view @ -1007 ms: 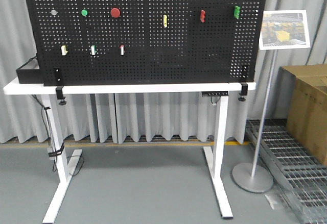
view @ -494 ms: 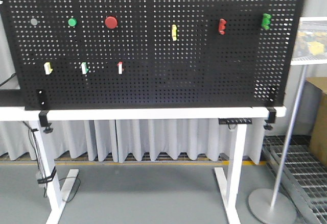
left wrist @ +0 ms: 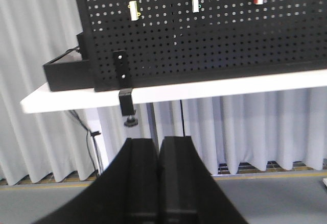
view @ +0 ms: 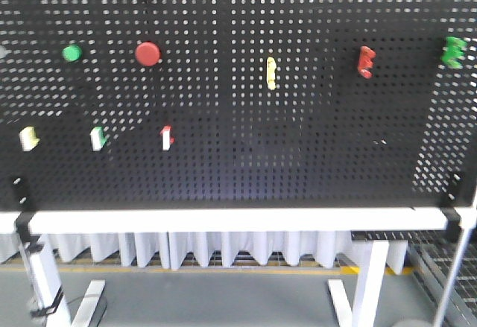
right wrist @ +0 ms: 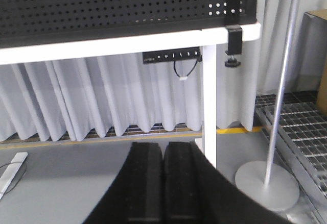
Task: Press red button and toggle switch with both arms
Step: 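Drive the base forward up to the black pegboard, then raise the left gripper up the pegboard toward the red buttons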
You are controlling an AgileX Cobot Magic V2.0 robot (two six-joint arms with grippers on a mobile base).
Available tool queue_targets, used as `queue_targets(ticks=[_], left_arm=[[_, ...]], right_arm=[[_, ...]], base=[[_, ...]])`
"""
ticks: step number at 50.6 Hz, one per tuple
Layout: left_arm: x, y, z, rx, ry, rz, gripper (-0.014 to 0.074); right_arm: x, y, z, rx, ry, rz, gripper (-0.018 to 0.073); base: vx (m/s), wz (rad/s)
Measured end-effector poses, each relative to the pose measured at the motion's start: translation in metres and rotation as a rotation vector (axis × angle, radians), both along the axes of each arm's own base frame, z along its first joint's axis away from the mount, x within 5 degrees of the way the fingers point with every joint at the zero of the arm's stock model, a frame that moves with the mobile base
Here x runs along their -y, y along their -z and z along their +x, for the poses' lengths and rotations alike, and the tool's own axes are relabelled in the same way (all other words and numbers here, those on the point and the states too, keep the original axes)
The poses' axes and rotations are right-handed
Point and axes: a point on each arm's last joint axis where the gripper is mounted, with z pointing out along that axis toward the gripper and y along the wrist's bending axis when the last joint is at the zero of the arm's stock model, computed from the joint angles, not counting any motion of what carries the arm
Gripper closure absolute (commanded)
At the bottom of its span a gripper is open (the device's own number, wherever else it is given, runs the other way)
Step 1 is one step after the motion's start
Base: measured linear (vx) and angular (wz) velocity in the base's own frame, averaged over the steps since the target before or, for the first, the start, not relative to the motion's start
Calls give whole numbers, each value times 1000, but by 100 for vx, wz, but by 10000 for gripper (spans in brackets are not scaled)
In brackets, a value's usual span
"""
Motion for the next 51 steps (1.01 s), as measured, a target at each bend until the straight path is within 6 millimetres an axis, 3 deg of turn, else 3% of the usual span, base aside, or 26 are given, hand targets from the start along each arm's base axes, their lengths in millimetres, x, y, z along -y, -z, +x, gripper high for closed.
queue_targets(ticks=[51], left_arm=[[0, 0, 0, 0, 0, 0, 595]], right_arm=[[0, 0, 0, 0, 0, 0, 563]], base=[[24, 0]])
